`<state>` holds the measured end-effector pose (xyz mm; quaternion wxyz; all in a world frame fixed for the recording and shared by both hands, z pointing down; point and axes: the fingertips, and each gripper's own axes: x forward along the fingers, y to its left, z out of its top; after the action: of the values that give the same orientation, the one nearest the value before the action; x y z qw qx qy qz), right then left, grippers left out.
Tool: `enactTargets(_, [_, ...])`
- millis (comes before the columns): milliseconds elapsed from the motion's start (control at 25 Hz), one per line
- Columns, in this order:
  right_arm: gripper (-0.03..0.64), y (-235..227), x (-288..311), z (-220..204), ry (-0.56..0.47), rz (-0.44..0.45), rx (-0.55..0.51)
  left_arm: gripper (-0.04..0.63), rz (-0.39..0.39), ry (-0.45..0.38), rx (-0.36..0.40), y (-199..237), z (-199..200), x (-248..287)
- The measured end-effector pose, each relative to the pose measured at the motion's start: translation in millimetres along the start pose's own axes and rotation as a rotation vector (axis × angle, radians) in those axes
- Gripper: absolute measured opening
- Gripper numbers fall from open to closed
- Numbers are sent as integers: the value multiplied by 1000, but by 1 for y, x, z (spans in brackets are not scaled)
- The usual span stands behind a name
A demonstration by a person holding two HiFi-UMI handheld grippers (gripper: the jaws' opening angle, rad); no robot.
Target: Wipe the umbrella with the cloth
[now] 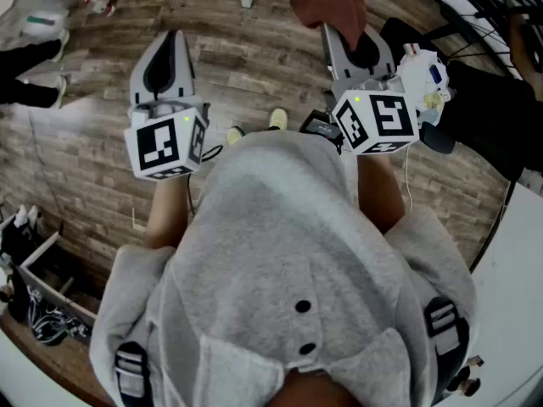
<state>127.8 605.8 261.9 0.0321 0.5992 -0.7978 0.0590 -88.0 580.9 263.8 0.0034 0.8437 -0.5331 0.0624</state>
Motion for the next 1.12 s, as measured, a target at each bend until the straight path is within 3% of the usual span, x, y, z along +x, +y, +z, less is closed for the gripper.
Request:
enactTargets(360, [75,-21,3,0,2,31,2,15,1,-7,9,-19,13,19])
enactTargets(680, [75,-54,-4,-6,-14,55,70,15,20,2,30,-49,15,30])
enactTargets(1120, [75,-53,39,-10,-11,72,35,15,26,-19,57,-23,9,63])
